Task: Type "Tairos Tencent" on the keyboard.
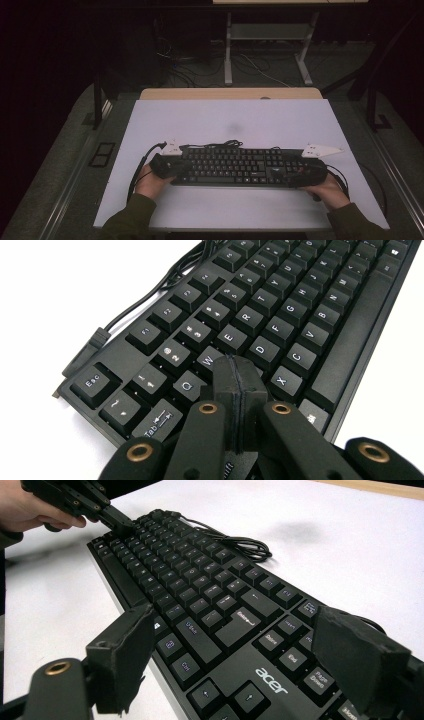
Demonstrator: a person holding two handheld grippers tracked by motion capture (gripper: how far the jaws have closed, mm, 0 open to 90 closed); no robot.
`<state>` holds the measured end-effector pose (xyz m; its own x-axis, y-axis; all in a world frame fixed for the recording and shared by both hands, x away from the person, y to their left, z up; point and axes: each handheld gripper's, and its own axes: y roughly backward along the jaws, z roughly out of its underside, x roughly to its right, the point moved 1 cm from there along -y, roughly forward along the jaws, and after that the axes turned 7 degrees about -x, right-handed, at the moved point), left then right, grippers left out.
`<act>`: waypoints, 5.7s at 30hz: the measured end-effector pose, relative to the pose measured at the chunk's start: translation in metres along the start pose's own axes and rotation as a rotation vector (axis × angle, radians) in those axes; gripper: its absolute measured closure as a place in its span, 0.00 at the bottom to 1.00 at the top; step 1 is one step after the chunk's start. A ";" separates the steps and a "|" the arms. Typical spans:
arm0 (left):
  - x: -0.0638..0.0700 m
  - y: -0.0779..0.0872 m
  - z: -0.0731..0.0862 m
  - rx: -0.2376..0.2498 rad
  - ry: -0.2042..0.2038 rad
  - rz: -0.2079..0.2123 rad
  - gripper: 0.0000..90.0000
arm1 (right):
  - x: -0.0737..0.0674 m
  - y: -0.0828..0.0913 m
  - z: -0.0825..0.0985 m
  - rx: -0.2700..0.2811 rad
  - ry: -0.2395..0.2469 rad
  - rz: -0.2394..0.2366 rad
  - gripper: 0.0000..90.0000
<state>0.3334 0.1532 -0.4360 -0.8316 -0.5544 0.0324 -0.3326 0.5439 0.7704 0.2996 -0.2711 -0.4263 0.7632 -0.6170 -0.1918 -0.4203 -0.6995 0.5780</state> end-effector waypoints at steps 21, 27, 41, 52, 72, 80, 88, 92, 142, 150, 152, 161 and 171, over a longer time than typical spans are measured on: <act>0.002 0.005 -0.008 0.036 0.015 0.023 0.99 | 0.001 0.001 0.000 0.003 -0.002 0.004 0.19; 0.004 0.003 -0.015 0.045 0.011 0.030 0.99 | 0.001 0.002 -0.001 0.006 -0.009 0.003 0.19; 0.007 -0.002 -0.030 0.064 -0.003 0.048 0.99 | 0.001 0.001 -0.001 0.005 0.001 0.004 0.19; 0.011 -0.013 -0.041 0.056 -0.017 0.061 0.99 | 0.001 0.001 -0.001 0.005 -0.007 0.001 0.19; 0.031 -0.052 -0.081 0.043 -0.069 0.118 0.99 | 0.002 0.001 -0.001 0.004 -0.003 0.001 0.19; 0.042 -0.071 -0.093 0.016 -0.090 0.131 0.99 | 0.002 0.001 -0.001 0.006 -0.002 -0.001 0.19; 0.042 -0.076 -0.092 -0.015 -0.084 0.119 0.99 | 0.001 0.002 -0.001 0.008 -0.007 0.002 0.19; 0.042 -0.078 -0.091 -0.027 -0.088 0.119 0.99 | 0.002 0.003 -0.001 0.008 -0.006 0.002 0.19; 0.018 -0.019 -0.044 0.030 -0.003 0.053 0.99 | 0.002 0.001 -0.002 0.004 0.001 0.002 0.19; 0.012 -0.022 -0.037 0.021 0.016 0.041 0.99 | 0.002 0.001 -0.002 0.003 0.002 0.002 0.19; 0.011 -0.024 -0.038 0.017 0.016 0.039 0.99 | 0.001 0.001 -0.002 0.003 0.002 0.001 0.19; 0.009 -0.031 -0.039 0.008 0.016 0.040 0.99 | 0.001 0.001 -0.002 0.003 0.001 0.002 0.19; 0.008 -0.033 -0.039 0.000 0.017 0.041 0.99 | 0.001 0.001 -0.002 0.003 0.000 0.003 0.19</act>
<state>0.3546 0.1062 -0.4365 -0.8368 -0.5424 0.0745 -0.2984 0.5659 0.7686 0.3011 -0.2720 -0.4249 0.7617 -0.6194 -0.1902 -0.4239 -0.6984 0.5766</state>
